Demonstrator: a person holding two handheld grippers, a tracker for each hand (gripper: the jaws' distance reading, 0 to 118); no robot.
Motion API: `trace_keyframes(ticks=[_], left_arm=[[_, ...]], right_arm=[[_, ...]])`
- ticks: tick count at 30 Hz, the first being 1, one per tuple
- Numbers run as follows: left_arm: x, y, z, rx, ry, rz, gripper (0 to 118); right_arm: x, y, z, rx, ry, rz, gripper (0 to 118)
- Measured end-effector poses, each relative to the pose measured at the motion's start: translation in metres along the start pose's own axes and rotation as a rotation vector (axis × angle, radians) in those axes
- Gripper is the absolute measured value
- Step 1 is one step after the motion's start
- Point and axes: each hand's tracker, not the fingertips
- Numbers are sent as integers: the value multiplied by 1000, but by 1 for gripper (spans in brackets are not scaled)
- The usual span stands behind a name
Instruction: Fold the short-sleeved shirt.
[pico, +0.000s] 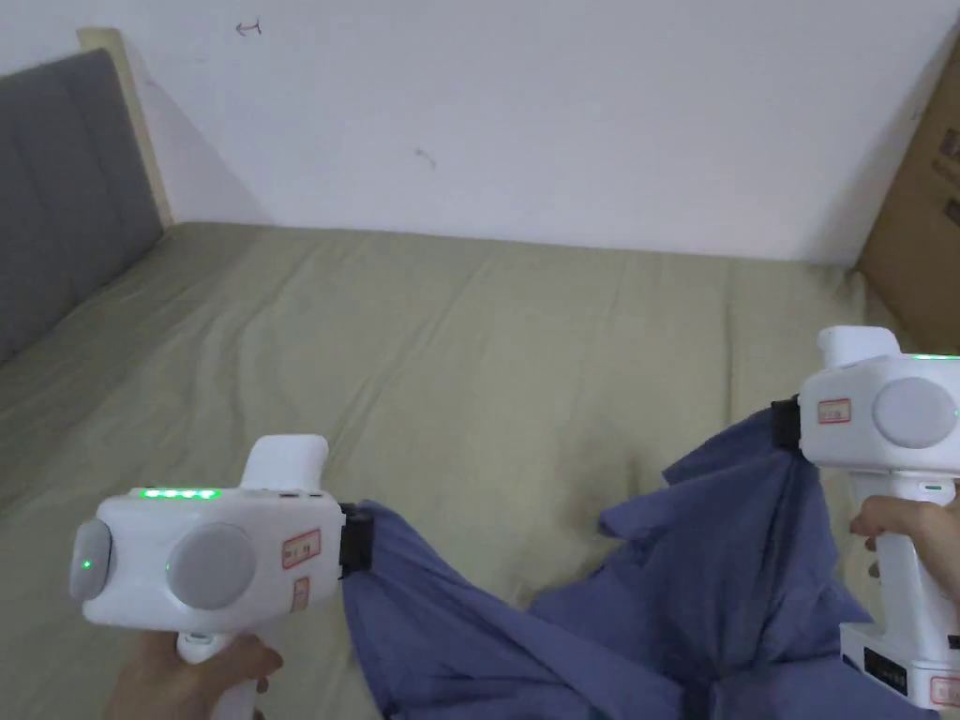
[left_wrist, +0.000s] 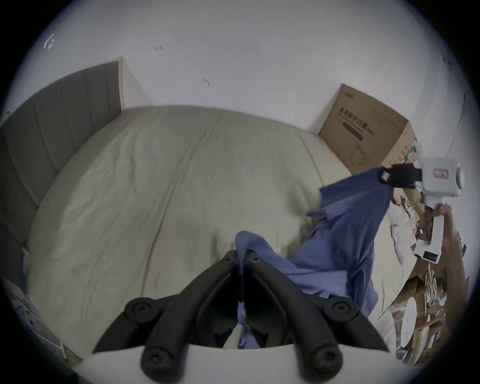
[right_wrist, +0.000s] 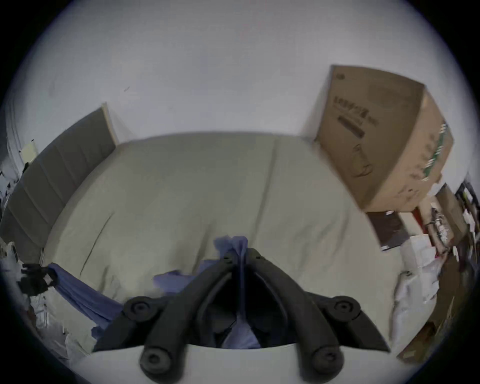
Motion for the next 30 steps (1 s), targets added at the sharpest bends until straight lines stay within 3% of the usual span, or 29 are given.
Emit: trace_keyframes(ticks=[7, 13, 15, 17, 20, 30], left_arm=[[8, 80, 49, 154, 84, -68, 1], [26, 154, 103, 308, 137, -115, 1], [34, 175, 114, 344, 127, -136, 1], [43, 209, 122, 372, 134, -160, 1], [54, 256, 126, 410, 209, -230, 1], [39, 384, 145, 655, 330, -154, 1]], right_arm=[[101, 47, 88, 141, -125, -149, 2], [150, 99, 153, 276, -145, -249, 2], [151, 117, 166, 300, -131, -248, 2], [145, 143, 169, 305, -179, -204, 2], [140, 178, 174, 354, -165, -229, 2], [107, 311, 188, 550, -129, -282, 2]])
